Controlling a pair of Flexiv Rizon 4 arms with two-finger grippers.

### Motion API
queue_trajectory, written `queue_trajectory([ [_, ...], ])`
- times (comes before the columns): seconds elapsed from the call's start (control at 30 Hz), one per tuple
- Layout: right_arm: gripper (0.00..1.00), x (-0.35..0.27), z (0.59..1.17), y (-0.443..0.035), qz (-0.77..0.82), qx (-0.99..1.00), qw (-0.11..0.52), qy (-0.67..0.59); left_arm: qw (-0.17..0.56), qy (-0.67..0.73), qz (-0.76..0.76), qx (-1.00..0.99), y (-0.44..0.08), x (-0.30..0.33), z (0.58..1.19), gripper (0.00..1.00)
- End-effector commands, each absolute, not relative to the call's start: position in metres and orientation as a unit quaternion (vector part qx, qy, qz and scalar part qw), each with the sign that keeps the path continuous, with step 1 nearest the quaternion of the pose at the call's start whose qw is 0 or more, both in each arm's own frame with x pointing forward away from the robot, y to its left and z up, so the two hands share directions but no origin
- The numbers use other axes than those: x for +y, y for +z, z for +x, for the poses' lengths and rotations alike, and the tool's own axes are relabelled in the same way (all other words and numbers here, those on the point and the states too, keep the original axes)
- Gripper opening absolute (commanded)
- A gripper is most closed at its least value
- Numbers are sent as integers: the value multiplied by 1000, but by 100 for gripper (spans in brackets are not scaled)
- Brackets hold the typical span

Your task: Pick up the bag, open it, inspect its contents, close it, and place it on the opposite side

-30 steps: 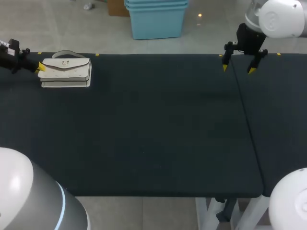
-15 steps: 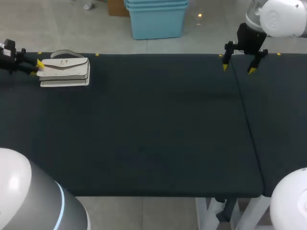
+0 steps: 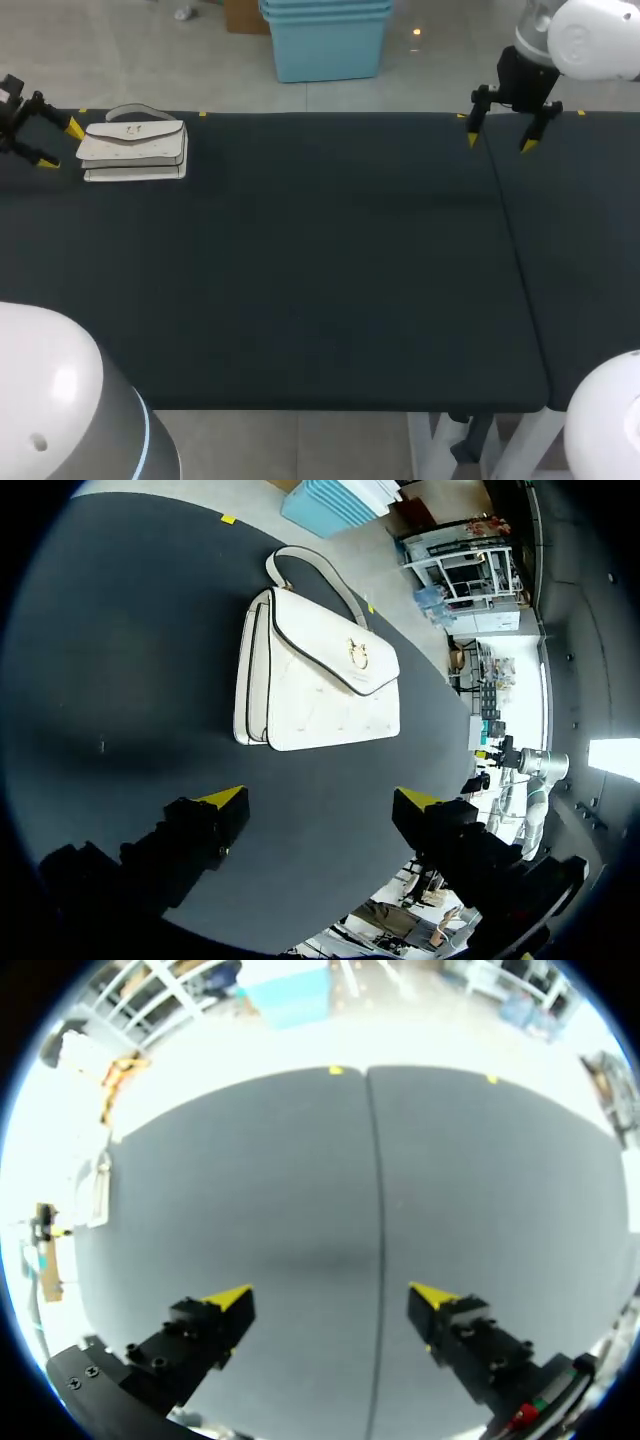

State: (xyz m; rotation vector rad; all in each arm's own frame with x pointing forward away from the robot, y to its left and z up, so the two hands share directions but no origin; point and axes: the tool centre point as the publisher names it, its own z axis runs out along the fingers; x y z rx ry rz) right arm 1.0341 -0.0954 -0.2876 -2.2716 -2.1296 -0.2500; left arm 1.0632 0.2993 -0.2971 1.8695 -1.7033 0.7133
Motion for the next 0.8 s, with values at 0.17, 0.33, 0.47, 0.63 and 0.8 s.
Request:
queue_trajectory([
  [0.17, 100, -96, 1020, -281, -730, -679, -8, -81, 174, 151, 731, -642, -262, 284, 1037, 100],
  [0.33, 100, -97, 1015, -280, -732, -676, -15, -79, 147, 126, 745, -638, -256, 278, 1027, 100],
  [0.47, 100, -97, 1013, -279, -733, -676, -16, -78, 120, 96, 755, -637, -250, 275, 1020, 100],
  [0.63, 100, -97, 1013, -279, -733, -676, -16, -78, 91, 65, 766, -633, -243, 267, 1011, 100],
  [0.8, 100, -97, 1013, -279, -733, -676, -16, -78, 50, 55, 767, -637, -234, 260, 1001, 100],
])
